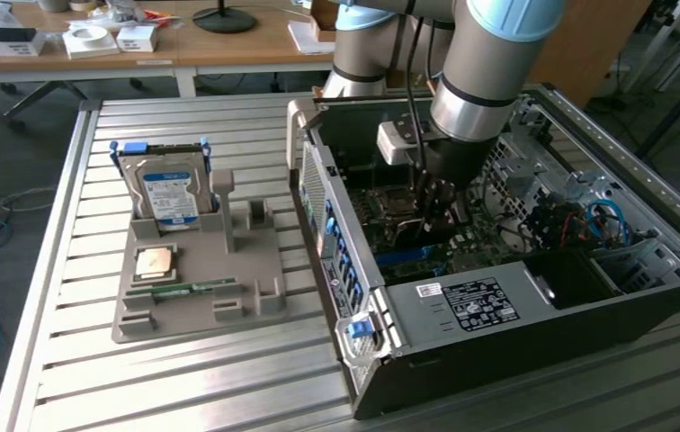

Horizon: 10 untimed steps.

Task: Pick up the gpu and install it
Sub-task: 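Insert the gpu into the slot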

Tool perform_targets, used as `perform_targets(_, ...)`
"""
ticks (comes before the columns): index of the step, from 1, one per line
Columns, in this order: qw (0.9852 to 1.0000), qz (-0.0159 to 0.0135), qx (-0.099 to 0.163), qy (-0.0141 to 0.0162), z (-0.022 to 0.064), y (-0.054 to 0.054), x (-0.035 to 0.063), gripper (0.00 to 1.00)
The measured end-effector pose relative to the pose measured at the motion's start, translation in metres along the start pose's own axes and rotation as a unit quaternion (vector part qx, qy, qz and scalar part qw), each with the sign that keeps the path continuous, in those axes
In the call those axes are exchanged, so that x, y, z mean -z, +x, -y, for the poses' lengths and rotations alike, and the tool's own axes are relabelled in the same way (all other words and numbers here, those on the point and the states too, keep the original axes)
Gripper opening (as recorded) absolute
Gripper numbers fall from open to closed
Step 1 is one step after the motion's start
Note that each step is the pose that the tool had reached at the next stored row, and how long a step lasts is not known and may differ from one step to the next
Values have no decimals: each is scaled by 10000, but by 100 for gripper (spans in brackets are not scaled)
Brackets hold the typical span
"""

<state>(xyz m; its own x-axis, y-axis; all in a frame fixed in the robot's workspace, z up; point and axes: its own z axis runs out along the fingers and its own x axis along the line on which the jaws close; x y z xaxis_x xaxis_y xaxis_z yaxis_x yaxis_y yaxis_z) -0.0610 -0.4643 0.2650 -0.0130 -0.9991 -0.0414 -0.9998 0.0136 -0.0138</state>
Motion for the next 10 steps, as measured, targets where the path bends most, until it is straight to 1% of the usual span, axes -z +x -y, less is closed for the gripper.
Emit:
perform_targets(3,10000,0,0,0,-15,1,0,26)
perform_targets(10,10000,0,0,0,-21,1,-11,26)
